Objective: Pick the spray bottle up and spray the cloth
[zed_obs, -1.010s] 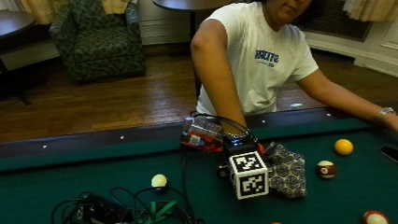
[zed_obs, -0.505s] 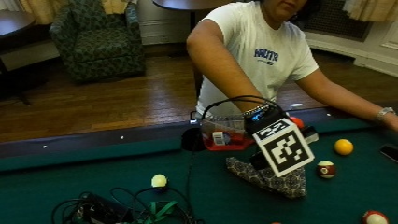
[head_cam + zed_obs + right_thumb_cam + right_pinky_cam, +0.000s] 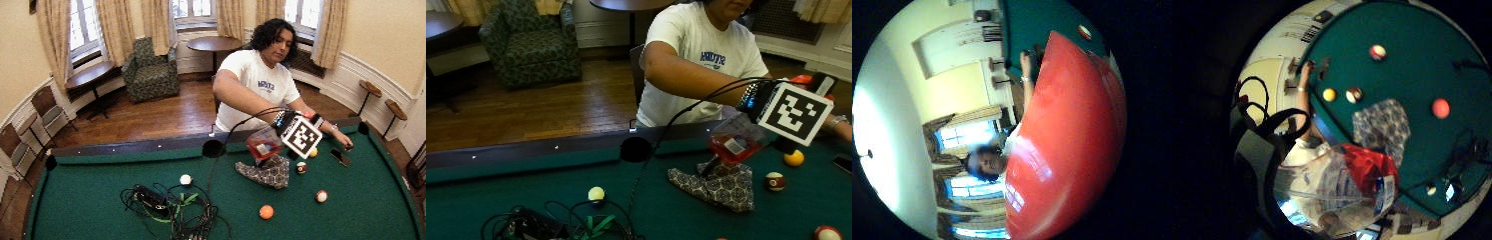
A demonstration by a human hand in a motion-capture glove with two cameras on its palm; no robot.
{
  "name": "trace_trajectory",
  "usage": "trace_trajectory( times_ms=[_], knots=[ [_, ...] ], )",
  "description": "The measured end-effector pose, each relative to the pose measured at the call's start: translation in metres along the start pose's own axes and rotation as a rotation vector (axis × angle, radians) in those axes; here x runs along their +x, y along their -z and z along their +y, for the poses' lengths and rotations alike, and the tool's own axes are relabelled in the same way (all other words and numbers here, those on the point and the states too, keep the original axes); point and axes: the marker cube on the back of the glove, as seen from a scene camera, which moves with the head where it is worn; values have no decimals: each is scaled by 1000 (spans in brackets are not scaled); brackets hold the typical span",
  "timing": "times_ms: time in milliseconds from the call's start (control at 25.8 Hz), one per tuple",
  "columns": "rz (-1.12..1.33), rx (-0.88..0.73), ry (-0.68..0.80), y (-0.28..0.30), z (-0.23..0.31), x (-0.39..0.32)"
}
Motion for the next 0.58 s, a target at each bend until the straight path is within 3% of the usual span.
trace_trajectory(
  times_ms=[272,583],
  knots=[
    [-103,217,263,-23,-43,-29],
    [-167,454,347,-44,-77,11]
  ],
)
